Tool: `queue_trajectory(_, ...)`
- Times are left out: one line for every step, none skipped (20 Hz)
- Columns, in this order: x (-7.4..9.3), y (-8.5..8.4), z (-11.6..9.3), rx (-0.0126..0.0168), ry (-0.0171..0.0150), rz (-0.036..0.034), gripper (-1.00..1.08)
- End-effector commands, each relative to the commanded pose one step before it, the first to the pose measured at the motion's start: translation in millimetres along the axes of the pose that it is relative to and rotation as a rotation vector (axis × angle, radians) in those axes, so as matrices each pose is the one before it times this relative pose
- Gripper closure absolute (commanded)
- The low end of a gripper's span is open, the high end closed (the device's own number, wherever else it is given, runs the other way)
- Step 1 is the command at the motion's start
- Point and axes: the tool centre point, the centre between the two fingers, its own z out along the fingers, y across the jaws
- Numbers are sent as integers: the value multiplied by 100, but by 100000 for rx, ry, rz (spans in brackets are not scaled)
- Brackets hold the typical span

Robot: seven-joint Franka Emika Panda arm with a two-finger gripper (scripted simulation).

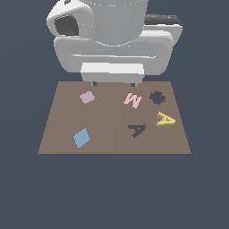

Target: Insert a designated object into the corresponding slot on a board.

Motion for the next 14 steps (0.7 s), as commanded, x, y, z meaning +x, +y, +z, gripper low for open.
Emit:
queue_trajectory(0,1,0,0,0,0,-92)
queue_trajectory(9,-1,8,0,-1,-69,-92)
queue_trajectory(25,-33,26,6,-6,-258,-92)
queue_trajectory(43,-38,43,10,-9,-402,-92)
queue_trajectory(60,-57,60,14,-13,-569,-92)
queue_trajectory(78,-71,78,17,-17,-730,-92)
queue_trajectory(95,-88,95,21,-21,-897,-92)
queue_trajectory(112,-104,113,25,-25,-1062,-92)
queue_trajectory(130,-120,131,29,-28,-1231,-92)
queue_trajectory(148,-138,149,33,-32,-1403,-92)
queue_trajectory(167,-155,167,37,-36,-1577,-92)
queue_trajectory(185,-173,186,41,-40,-1754,-92)
queue_trajectory(204,-192,205,45,-44,-1935,-92)
queue_trajectory(223,-209,224,48,-48,-2117,-92)
